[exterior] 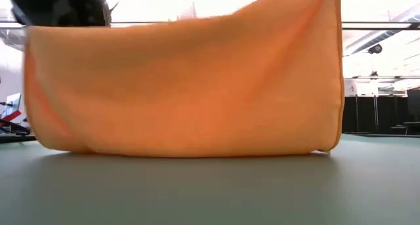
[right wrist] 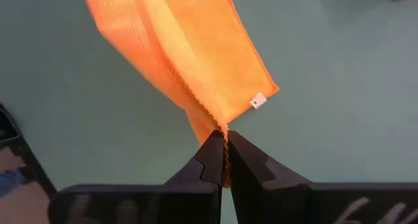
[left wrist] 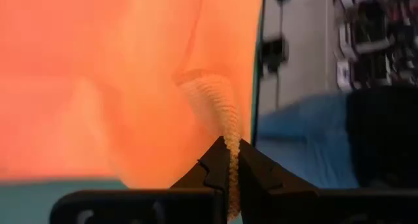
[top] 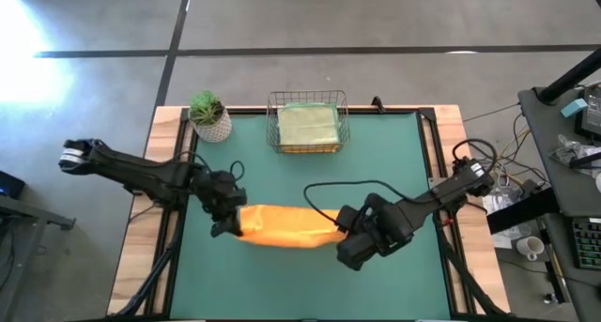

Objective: Fold microfiber towels
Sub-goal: Fold the orange microfiber cloth

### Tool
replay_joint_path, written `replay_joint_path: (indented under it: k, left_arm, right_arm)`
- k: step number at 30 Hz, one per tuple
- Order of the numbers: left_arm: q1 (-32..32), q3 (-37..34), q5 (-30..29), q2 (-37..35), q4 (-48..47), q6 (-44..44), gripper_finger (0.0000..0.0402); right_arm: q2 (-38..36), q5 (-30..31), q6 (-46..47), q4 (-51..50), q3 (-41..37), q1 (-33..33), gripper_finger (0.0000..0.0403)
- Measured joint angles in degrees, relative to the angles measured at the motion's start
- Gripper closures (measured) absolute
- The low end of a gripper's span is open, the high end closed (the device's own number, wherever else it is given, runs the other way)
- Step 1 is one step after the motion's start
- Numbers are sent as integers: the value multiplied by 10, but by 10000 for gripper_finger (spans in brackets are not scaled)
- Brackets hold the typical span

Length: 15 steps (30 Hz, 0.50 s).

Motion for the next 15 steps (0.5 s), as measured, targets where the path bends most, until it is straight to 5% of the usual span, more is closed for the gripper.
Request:
replay_joint_path:
  k: [7, 15]
  left_arm:
    - [-23, -2, -130, -42, 8, 0, 401]
    - [-68, -9, -147, -100, 12, -69, 401]
  right_arm:
    - [1, 6, -16, 0, 0, 6, 394]
    - [5, 2, 1, 3, 0, 15, 394]
